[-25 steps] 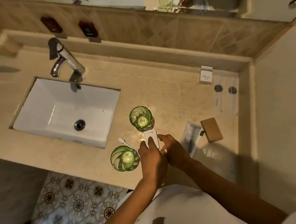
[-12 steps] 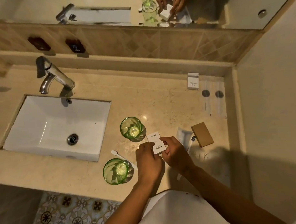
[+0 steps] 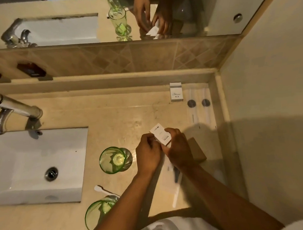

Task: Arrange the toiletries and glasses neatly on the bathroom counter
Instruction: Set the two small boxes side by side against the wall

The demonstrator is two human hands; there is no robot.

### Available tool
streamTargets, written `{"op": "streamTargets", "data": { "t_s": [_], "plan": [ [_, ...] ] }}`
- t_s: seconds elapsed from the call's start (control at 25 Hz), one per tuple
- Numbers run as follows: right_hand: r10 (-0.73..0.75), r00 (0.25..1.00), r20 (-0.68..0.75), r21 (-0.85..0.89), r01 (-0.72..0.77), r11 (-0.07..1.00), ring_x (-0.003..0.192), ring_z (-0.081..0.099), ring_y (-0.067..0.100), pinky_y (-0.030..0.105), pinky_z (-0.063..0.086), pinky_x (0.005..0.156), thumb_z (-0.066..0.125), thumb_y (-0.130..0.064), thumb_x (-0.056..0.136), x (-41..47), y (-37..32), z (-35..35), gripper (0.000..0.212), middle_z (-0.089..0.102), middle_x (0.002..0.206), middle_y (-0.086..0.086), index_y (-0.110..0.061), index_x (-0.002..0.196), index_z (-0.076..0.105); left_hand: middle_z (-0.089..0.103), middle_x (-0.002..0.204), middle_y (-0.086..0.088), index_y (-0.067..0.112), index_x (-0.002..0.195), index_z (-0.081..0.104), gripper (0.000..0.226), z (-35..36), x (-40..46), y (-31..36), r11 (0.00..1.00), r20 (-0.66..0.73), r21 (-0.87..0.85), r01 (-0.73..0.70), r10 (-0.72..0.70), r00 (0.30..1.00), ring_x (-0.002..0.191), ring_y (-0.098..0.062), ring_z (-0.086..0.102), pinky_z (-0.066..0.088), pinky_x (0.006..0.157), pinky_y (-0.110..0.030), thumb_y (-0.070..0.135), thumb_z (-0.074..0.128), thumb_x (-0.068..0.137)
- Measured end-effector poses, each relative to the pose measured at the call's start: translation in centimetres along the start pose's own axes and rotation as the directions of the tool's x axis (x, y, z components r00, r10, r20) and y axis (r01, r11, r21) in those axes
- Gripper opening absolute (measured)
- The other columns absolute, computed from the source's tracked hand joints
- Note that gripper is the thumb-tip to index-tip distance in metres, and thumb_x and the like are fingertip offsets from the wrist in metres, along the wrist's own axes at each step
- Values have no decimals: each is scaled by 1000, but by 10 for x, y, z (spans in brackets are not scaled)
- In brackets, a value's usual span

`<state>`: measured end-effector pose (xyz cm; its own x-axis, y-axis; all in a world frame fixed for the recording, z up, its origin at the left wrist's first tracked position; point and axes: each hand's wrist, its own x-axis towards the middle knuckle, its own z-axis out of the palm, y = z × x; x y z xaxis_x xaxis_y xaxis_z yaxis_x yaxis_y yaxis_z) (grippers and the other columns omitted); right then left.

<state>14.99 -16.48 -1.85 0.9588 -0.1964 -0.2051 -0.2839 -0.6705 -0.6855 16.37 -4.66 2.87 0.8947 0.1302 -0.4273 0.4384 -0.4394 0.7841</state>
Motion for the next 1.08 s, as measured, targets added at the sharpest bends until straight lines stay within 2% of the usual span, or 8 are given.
{"op": "streamTargets", "data": {
  "t_s": [0.16,0.28,0.36,0.52,0.6,0.72,0.88,1.08],
  "plan": [
    [13,995,94,-77,-6,997,118,54,25,26,44,97,73,-12,80,55,0,-11,64,60,133,5,-21,139,50,65,119,-12,13,121,60,30,-2,65,5,970,8,209,-128,129,992,109,-31,61,45,84,-29,10,56,91],
    [-60,990,127,-109,74,991,122,47,23,21,34,99,67,-2,83,85,-8,-24,64,58,138,2,-21,142,49,47,144,-19,13,146,43,72,-6,106,19,718,337,534,-447,304,891,125,-40,44,45,100,-44,15,68,79],
    [-91,977,192,-108,113,988,126,42,22,27,35,106,65,2,85,101,-11,-31,67,55,140,1,-21,145,46,50,140,-16,13,146,44,75,-4,124,30,619,470,556,-555,316,824,123,-40,45,46,95,-42,16,71,76],
    [-150,962,229,-100,177,979,132,41,24,32,33,114,65,9,81,125,-12,-31,70,52,146,3,-19,143,48,60,107,-10,8,113,64,43,-4,151,26,701,394,501,-508,338,855,101,-32,56,50,77,-39,21,75,74],
    [-174,975,136,-149,194,970,134,42,28,36,35,114,70,5,80,127,-11,-23,62,51,146,5,-16,136,55,60,105,-10,10,115,65,45,-4,157,21,743,356,481,-466,320,878,99,-30,57,49,79,-37,25,77,75],
    [-107,992,-70,-192,92,977,129,48,27,40,45,111,73,-5,84,114,-13,-9,40,55,132,6,-16,122,64,62,103,-7,15,119,65,47,1,155,21,835,243,418,-358,277,930,94,-25,60,47,78,-32,30,79,77],
    [-98,995,-15,-138,95,986,121,56,21,38,53,102,66,-13,90,91,-15,7,39,56,129,6,-17,128,59,65,84,3,18,97,65,31,17,147,23,941,45,287,-179,173,984,79,-18,62,50,68,-34,43,74,79],
    [-19,1000,-2,-179,18,984,136,45,17,22,28,113,60,-16,95,100,-10,-3,47,48,149,0,-20,141,53,69,83,6,15,96,66,10,23,145,37,984,-11,146,-104,107,994,83,-17,68,53,71,-26,19,57,92]
  ]
}}
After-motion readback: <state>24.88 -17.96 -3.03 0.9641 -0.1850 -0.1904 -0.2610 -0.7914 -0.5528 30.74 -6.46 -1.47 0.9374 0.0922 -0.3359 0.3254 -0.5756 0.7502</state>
